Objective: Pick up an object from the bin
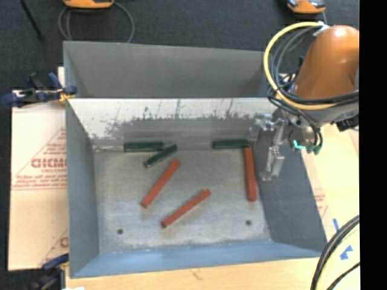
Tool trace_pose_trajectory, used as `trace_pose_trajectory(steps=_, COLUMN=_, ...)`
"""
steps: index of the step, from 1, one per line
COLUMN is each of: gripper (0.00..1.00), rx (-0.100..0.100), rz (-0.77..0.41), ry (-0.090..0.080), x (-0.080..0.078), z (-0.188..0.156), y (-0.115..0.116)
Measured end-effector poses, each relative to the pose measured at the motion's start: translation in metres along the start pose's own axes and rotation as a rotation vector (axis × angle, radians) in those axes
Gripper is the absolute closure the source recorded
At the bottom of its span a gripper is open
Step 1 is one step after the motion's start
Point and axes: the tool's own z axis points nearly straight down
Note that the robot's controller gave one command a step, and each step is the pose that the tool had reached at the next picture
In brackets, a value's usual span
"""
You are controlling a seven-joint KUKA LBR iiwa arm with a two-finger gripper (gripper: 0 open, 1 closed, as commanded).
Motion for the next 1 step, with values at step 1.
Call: trace_pose_trajectory(steps=1, gripper=0.0, rx=-0.001, rz=0.062, ry=0.004, x=0.0586, z=0.1275, y=-0.0111)
